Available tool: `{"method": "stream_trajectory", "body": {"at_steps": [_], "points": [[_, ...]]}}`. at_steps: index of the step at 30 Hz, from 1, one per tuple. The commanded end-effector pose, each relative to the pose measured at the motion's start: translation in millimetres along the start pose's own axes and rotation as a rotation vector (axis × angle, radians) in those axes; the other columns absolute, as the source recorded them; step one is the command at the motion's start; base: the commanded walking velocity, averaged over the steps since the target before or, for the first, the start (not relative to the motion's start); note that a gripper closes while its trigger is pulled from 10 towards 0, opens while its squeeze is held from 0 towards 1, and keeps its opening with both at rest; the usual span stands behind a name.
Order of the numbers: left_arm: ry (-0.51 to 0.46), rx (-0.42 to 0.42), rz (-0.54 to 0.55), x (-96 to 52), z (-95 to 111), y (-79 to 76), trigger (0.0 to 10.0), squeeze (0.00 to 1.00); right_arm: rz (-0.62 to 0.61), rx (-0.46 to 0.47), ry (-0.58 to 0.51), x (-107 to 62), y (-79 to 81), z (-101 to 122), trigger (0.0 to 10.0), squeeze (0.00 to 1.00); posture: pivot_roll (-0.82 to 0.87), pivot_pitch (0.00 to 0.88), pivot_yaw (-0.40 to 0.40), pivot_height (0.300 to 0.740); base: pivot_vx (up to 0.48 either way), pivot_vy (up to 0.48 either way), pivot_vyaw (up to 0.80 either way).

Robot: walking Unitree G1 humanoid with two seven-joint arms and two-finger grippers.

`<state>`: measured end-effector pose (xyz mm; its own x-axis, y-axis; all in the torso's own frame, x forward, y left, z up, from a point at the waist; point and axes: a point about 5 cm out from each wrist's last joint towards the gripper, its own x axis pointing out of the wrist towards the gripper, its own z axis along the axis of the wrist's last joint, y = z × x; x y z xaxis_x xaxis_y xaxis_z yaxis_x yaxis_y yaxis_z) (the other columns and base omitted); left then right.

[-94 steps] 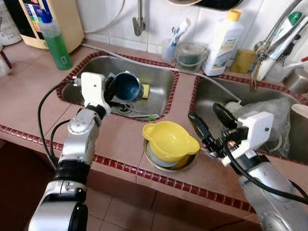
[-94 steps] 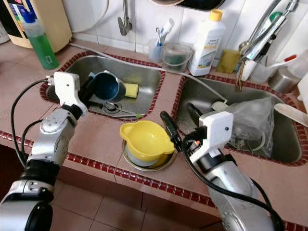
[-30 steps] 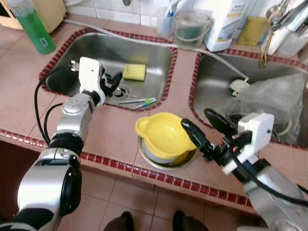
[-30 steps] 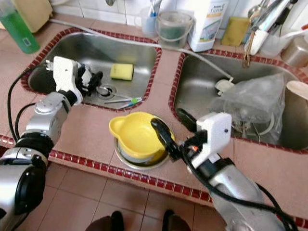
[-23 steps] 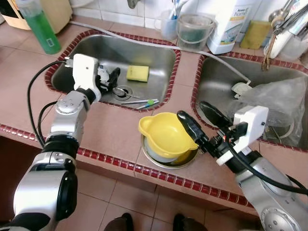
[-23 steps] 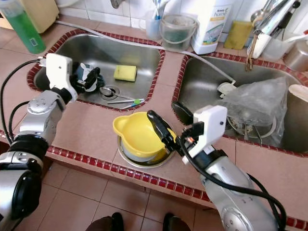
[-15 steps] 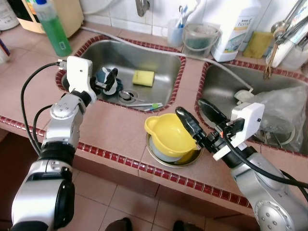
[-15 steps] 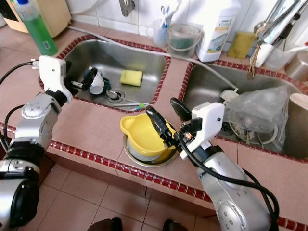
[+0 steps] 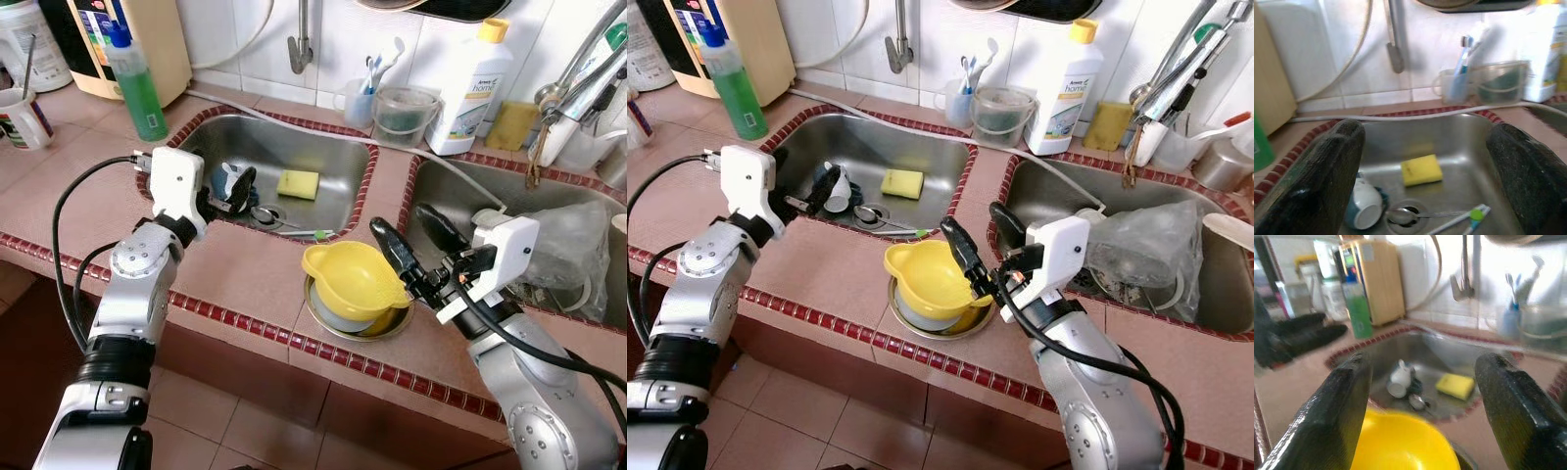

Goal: Kitchen organization

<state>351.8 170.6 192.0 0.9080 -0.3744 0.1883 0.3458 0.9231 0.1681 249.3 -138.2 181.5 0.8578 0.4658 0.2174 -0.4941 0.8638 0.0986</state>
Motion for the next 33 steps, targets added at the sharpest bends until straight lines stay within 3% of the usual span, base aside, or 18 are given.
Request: {"method": "stream_trajectory", "body": {"at_steps": [1,8,15,18,20,33], "points": [[0.014,-0.007,-0.03,-2.7,-1,-5.9,10.0,0.0,-0.008,-0.028,0.006,-1.3,-0.9,-4,10.0,0.0,-0.03,0.045,0.014,0.74,0.0,0.0,0.0],[0.032,-0.044,-0.051,-20.7,-17,-22.5,10.0,0.0,-0.139,-0.078,-0.01,-5.3,-12.1,-18,10.0,0.0,-0.04,0.046,0.019,0.74,0.0,0.0,0.0],[0.029,-0.074,-0.063,-30.6,-19,-29.1,10.0,0.0,-0.159,-0.086,-0.026,-8.2,-10.6,-22,10.0,0.0,-0.05,0.043,0.018,0.74,0.0,0.0,0.0],[0.065,-0.127,-0.108,-36.8,-21,-34.2,10.0,0.0,-0.168,-0.094,-0.038,-10.3,-10.7,-26,10.0,0.0,-0.05,0.045,0.015,0.74,0.0,0.0,0.0],[0.087,-0.115,-0.158,-40.4,-22,-39.0,10.0,0.0,-0.159,-0.101,-0.024,-12.5,-10.0,-29,10.0,0.0,-0.04,0.049,0.01,0.74,0.0,0.0,0.0],[0.042,-0.157,-0.136,-52.3,-21,-47.9,10.0,0.0,-0.154,-0.064,-0.08,-14.9,-2.2,-25,10.0,0.0,-0.05,0.052,0.003,0.74,0.0,0.0,0.0]]}}
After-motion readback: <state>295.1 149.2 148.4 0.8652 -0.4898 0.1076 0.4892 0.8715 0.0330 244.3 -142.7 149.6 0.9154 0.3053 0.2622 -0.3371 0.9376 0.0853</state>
